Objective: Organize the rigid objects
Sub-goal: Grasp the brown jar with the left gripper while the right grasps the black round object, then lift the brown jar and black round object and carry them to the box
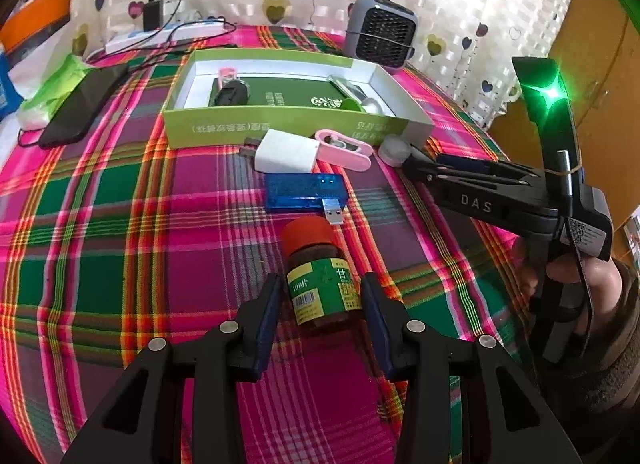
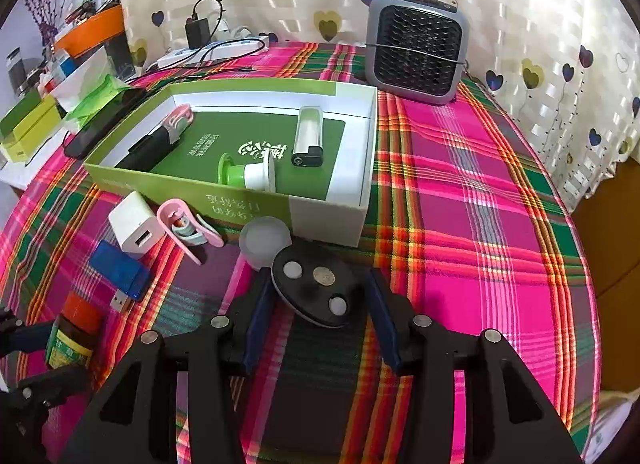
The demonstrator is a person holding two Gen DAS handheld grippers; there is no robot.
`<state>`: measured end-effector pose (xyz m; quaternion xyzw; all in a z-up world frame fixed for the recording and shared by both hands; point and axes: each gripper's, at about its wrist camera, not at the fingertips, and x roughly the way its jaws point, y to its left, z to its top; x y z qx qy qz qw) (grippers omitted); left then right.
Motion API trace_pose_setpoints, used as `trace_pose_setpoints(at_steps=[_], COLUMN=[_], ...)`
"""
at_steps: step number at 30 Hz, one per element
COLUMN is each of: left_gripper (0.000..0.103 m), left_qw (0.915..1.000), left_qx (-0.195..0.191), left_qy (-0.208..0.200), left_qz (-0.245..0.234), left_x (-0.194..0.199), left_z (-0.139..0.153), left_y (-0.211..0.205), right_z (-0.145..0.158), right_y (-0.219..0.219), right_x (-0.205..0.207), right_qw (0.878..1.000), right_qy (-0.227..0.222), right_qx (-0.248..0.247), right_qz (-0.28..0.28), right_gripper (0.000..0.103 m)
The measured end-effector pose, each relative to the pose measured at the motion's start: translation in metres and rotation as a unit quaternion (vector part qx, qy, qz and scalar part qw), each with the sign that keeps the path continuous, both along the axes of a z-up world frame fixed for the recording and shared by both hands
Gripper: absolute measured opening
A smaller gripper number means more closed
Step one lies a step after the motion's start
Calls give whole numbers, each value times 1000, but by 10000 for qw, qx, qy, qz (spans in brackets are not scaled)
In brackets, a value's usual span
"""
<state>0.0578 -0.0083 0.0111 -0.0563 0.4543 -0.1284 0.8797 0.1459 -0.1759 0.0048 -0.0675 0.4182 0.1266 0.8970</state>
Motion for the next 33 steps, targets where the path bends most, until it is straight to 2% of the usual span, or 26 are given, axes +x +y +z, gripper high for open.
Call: trace_pose_setpoints(at_steps=[10,17,33], left_gripper=[40,33,31], left_qw=[10000,9999,9999], left_qx=[-70,60,60], left_qy=[-51,-112,-145], left_qz=[3,-9,-21], left_x=[9,9,7], left_z=[-1,-1,-2], left_y=[3,1,5], right_z=[0,0,1], right_y=[-1,1,1], right_x=[1,-1,-1], right_qw=[10000,10000,10000], right_qy=[10,-12,-16], right_qx=[51,62,55], right_qz=[22,71,71], right_gripper=[47,37,37])
